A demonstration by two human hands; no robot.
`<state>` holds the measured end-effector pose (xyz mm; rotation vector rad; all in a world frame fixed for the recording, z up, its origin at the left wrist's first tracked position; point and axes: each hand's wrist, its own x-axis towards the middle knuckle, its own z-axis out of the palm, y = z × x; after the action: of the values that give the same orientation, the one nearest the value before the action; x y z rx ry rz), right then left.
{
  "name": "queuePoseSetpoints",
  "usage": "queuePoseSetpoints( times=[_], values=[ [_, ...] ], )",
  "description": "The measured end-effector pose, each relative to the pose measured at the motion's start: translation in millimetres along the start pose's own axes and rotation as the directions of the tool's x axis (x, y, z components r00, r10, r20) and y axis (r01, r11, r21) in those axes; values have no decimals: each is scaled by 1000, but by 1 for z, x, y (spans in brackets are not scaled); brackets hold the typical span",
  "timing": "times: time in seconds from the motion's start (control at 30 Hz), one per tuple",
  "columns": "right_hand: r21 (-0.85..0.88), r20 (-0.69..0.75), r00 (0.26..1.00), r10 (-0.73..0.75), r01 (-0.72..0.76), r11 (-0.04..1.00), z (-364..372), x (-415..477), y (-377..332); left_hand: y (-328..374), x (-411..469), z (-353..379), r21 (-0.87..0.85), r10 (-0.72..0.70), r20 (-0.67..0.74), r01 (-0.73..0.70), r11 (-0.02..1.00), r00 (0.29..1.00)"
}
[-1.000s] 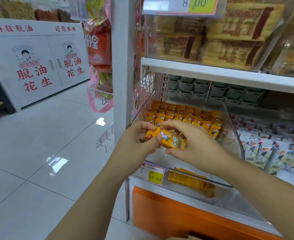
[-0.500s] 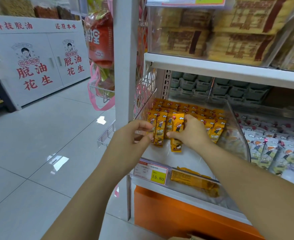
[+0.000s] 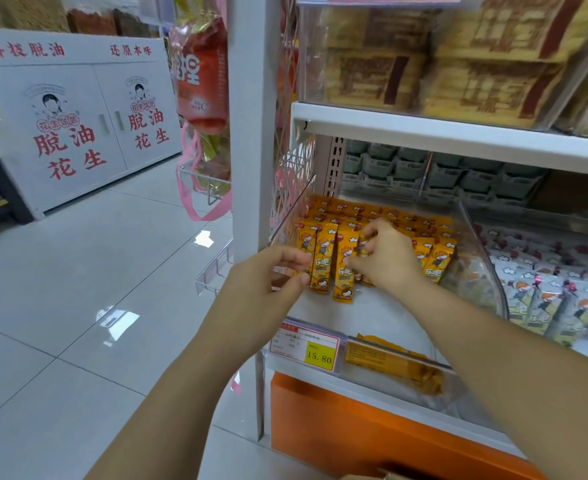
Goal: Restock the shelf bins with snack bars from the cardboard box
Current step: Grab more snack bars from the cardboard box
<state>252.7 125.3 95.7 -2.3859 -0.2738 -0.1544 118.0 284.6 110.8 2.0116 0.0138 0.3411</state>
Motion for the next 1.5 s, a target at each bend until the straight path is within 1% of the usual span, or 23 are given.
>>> queuePoseSetpoints(
  times=[0.03, 0.07, 0.1, 0.13, 0.17, 0.2, 0.23, 0.27, 0.33, 0.43, 0.57, 0.63, 0.67, 0.7, 0.77, 0.83, 0.9, 1.0, 1.07, 1.13, 1.27, 1.4, 1.5],
  values=[
    [-45, 74, 997, 0, 3, 999, -9, -4, -2, 0, 0, 0, -1, -2, 1, 2, 1000, 1000],
    [-113, 216, 976, 13, 12, 994, -18, -8, -5, 0, 0, 1, 2, -4, 3, 4, 1000, 1000],
    [-181, 404, 914, 50, 26, 983, -27, -14, -7, 0, -1, 2, 8, -5, 5, 5, 1000, 1000],
    [-241, 576, 811, 106, 44, 969, -33, -21, -8, 1, -1, 3, 11, -6, 6, 6, 1000, 1000],
    [-299, 692, 704, 160, 77, 951, -36, -27, -8, 1, -2, 3, 9, -8, 6, 8, 1000, 1000],
    [-349, 752, 628, 199, 122, 929, -38, -33, -7, 1, -3, 4, 3, -10, 6, 10, 1000, 1000],
    [-387, 775, 592, 223, 165, 907, -38, -36, -4, 1, -4, 5, -1, -12, 5, 12, 1000, 1000],
    [-412, 781, 580, 232, 198, 890, -37, -39, -2, 2, -5, 6, -3, -14, 4, 14, 1000, 1000],
    [-438, 773, 594, 223, 246, 865, -33, -40, 2, 2, -6, 7, -4, -19, 0, 19, 1000, 1000],
    [-467, 717, 679, 157, 300, 832, -29, -39, 9, 3, -7, 7, 8, -19, 1, 19, 1000, 1000],
    [-390, 632, 774, 42, 271, 880, -27, -35, 12, 2, -5, 7, 15, -15, 2, 15, 1000, 1000],
    [-233, 595, 804, -16, 191, 954, -34, -33, 8, 1, -3, 8, 19, -8, 4, 8, 1000, 1000],
    [-88, 582, 812, -48, 122, 989, -39, -33, 4, 0, -2, 8, 19, -4, 6, 4, 1000, 1000],
    [87, 564, 821, -92, 52, 995, -46, -35, 0, 0, -1, 9, 15, -1, 10, 1, 1000, 1000],
    [389, 526, 833, -172, -56, 919, -58, -39, -9, 0, 1, 10, 1, 6, 26, -6, 1000, 1000],
    [528, 477, 846, -240, -57, 848, -65, -46, -16, 2, 2, 12, -24, 6, 69, -4, 1000, 998],
    [517, 387, 872, -299, 63, 854, -64, -54, -21, 7, 2, 15, -110, 8, 114, 4, 994, 993],
    [313, 223, 898, -379, 302, 900, -54, -66, -27, 17, -1, 21, -284, 24, 135, 15, 959, 991],
    [217, 142, 902, -407, 373, 902, -50, -70, -30, 19, 0, 25, -346, 11, 105, 26, 938, 994],
    [204, 134, 903, -409, 378, 903, -52, -71, -31, 18, 1, 25, -375, 21, 92, 15, 927, 996],
    [402, 252, 896, -365, 246, 882, -62, -67, -28, 19, 0, 25, -415, 32, 127, 23, 910, 991],
    [377, 174, 919, -354, 270, 886, -70, -58, -23, 21, 0, 28, -451, 27, 112, 26, 892, 993],
    [441, 75, 942, -326, 262, 858, -77, -55, -17, 22, 4, 26, -479, -37, -11, 27, 877, 999]
  ],
)
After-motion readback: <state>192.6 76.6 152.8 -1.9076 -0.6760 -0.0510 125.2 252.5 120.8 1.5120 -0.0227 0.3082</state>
